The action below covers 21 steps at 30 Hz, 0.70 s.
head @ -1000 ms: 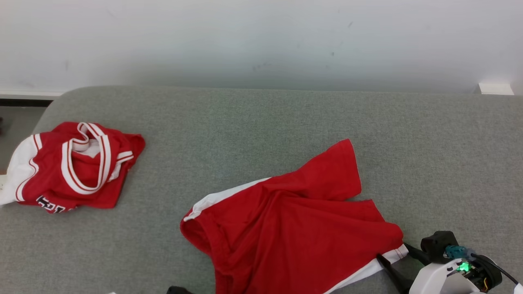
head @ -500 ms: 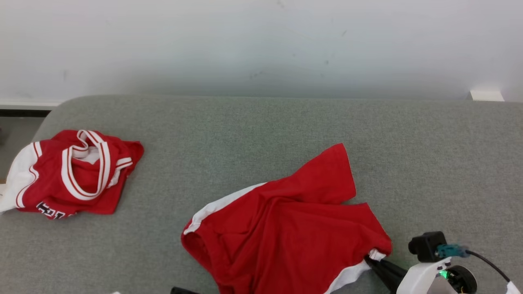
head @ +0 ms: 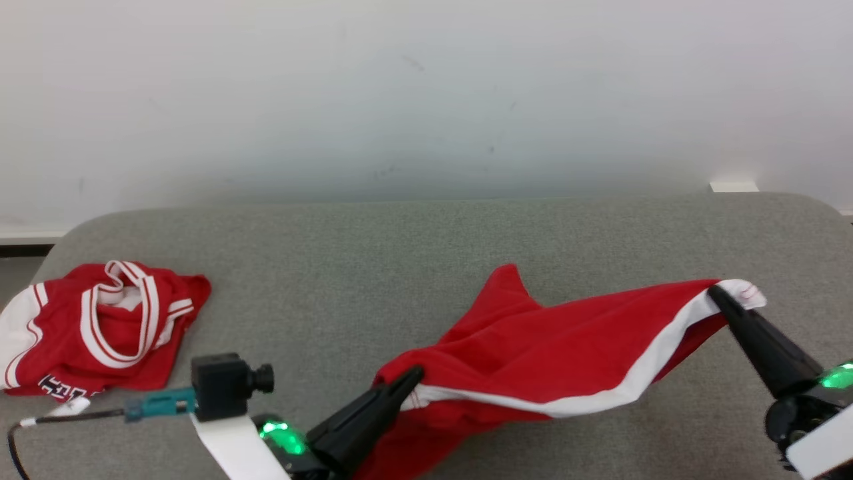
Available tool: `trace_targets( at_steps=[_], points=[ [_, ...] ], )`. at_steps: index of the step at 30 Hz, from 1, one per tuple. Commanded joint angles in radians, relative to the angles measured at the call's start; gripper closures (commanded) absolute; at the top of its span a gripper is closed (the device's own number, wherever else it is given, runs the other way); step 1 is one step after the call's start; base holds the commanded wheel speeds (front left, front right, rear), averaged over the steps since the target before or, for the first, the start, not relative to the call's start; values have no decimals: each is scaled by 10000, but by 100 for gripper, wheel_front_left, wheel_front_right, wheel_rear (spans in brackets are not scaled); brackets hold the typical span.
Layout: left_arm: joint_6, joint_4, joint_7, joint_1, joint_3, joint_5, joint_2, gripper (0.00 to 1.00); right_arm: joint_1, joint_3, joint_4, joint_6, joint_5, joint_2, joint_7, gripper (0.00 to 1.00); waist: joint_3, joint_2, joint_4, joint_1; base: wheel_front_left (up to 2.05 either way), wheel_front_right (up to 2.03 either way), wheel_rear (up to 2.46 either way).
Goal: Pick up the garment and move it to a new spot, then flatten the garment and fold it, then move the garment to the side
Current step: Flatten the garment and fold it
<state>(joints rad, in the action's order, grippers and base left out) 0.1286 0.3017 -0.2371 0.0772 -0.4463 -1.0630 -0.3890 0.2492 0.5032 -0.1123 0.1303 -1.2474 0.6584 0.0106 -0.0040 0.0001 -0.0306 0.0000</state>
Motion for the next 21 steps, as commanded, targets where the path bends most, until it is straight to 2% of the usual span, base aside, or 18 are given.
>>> trace_targets(
  at_steps=[1, 5, 8, 11, 15, 17, 21],
  points=[
    [25, 664, -127, 279, 102, -459, -49, 100, -496, -520, -782, 3, -357, 408, -286, 100, -165, -1, -191, 0, 0, 0, 0],
    [-42, 2040, -323, 691, 540, -1266, -114, 100, -1431, -1905, -2623, 5, -909, 1111, -1011, 100, -231, -1, -501, 0, 0, 0, 0],
    [-340, 2877, -531, 1048, 936, -1765, -176, 100, -2098, -3014, -3748, 5, -1144, 1537, -1425, 100, -214, -1, -774, 0, 0, 0, 0],
    [-898, 3382, -731, 1505, 1360, -2120, -154, 100, -2570, -4050, -4532, 5, -1350, 1903, -1582, 100, -127, -1, -1050, 0, 0, 0, 0],
    [-1629, 3627, -1154, 2325, 1582, -2336, -211, 100, -2838, -5090, -4920, 5, -1603, 2301, -1326, 100, 217, -1, -1340, 0, 0, 0, 0],
    [-1930, 3437, -1410, 2870, 1588, -2103, -305, 100, -2638, -5524, -4581, 2, -1394, 2355, -1233, 100, 611, -1, -1395, 0, 0, 0, 0],
    [-2361, 2261, -1755, 4404, 1434, -1442, -281, 100, -1508, -5292, -3845, -9, -1108, 1914, -685, 100, 1650, -1, -1296, 0, 0, 0, 0]
  ],
)
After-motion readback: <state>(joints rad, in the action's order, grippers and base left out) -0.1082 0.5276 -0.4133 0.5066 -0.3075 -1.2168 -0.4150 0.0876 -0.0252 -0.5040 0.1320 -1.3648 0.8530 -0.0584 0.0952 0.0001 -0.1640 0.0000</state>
